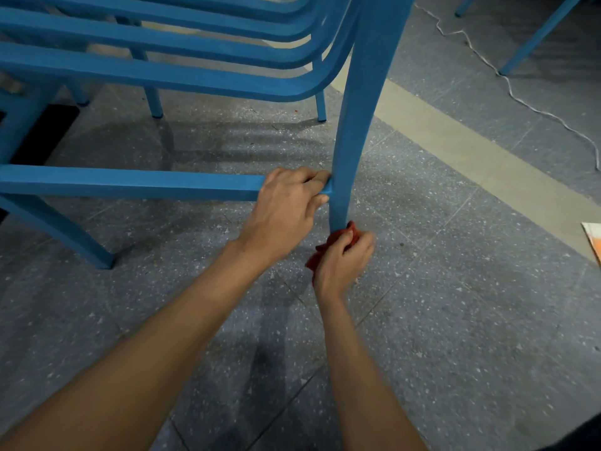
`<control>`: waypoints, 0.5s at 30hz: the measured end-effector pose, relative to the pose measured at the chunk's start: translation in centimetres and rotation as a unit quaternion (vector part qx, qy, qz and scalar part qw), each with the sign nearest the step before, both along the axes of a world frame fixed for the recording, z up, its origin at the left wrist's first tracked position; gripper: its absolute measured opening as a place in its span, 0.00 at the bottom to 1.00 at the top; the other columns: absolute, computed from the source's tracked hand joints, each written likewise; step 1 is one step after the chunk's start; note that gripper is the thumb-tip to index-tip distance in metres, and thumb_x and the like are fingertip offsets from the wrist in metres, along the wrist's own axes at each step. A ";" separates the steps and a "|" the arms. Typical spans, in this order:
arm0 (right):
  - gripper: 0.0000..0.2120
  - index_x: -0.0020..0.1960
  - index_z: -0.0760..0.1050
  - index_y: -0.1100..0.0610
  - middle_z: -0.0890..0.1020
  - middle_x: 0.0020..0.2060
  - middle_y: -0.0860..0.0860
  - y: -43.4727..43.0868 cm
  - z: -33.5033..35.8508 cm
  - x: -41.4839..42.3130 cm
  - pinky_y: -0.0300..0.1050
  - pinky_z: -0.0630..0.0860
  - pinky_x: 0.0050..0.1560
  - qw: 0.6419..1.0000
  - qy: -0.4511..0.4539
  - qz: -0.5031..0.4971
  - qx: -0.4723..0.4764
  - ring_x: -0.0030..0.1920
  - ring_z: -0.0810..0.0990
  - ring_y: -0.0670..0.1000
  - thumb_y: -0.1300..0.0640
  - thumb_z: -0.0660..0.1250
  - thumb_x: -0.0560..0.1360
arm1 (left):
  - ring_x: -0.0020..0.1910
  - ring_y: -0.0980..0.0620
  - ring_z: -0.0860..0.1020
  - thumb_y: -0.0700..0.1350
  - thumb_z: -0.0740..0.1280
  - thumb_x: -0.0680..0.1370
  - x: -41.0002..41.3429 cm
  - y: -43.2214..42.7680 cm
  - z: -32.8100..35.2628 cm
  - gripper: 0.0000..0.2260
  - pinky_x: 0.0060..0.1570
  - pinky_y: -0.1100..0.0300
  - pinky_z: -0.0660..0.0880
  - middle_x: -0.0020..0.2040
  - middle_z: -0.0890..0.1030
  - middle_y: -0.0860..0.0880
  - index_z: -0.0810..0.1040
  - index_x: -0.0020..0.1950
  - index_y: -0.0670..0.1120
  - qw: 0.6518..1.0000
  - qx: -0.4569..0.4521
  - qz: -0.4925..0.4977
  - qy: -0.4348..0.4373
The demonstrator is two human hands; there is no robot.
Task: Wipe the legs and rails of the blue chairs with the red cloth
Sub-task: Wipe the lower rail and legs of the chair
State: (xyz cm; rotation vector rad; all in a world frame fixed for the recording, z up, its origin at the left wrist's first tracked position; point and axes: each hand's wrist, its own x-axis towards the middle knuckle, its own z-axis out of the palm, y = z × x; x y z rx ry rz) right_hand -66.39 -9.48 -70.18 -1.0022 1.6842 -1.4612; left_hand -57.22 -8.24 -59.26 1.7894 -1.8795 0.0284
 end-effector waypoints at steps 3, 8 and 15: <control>0.07 0.47 0.68 0.58 0.75 0.48 0.60 -1.3 -2.5 0.5 0.48 0.78 0.43 0.985 -0.130 -0.065 0.098 0.41 0.80 0.60 0.55 0.56 0.78 | 0.48 0.47 0.77 0.44 0.65 0.77 0.0 -0.1 -0.7 0.15 0.56 0.57 0.64 0.50 0.81 0.48 0.76 0.63 0.43 0.999 -0.027 -0.006 -0.025; 0.09 0.42 0.65 0.43 0.78 0.48 0.59 -3.7 -10.3 -0.8 0.60 0.81 0.45 0.958 -0.146 -0.085 0.231 0.43 0.82 0.62 0.39 0.54 0.71 | 0.50 0.47 0.77 0.45 0.62 0.78 0.3 -0.2 -1.7 0.15 0.58 0.56 0.64 0.52 0.81 0.48 0.76 0.63 0.43 0.998 -0.042 -0.019 -0.035; 0.05 0.48 0.72 0.58 0.81 0.46 0.59 0.6 -6.3 -3.3 0.49 0.78 0.36 0.926 -0.219 -0.037 0.305 0.38 0.80 0.55 0.57 0.59 0.80 | 0.55 0.52 0.76 0.31 0.62 0.77 -0.3 2.9 -1.7 0.17 0.54 0.51 0.75 0.57 0.78 0.45 0.74 0.65 0.38 0.969 -0.200 -0.024 0.141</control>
